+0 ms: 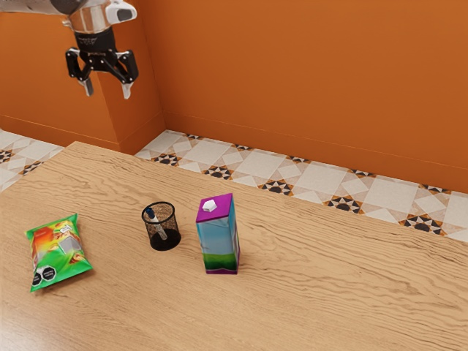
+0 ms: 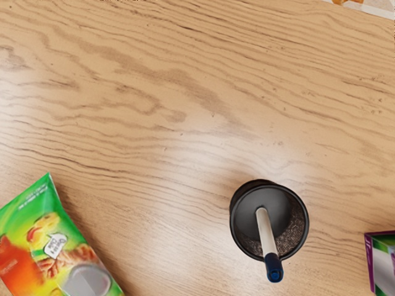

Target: Take the marker out of the pen holder and place it to the left of the pen holder.

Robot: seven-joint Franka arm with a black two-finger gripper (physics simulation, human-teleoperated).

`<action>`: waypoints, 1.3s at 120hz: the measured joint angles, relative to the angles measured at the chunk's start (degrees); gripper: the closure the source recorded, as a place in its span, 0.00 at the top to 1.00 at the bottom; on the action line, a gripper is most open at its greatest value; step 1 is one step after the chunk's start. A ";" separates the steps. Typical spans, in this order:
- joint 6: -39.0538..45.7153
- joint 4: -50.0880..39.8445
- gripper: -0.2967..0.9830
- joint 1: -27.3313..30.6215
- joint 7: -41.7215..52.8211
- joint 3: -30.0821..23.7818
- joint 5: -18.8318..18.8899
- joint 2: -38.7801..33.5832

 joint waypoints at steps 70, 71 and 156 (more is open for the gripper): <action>0.09 0.13 0.75 -3.03 3.14 -2.91 -1.49 7.83; 0.09 0.13 0.75 -2.62 3.07 -2.96 -1.51 8.45; 11.98 -20.62 0.75 3.08 0.98 -3.37 -11.73 7.84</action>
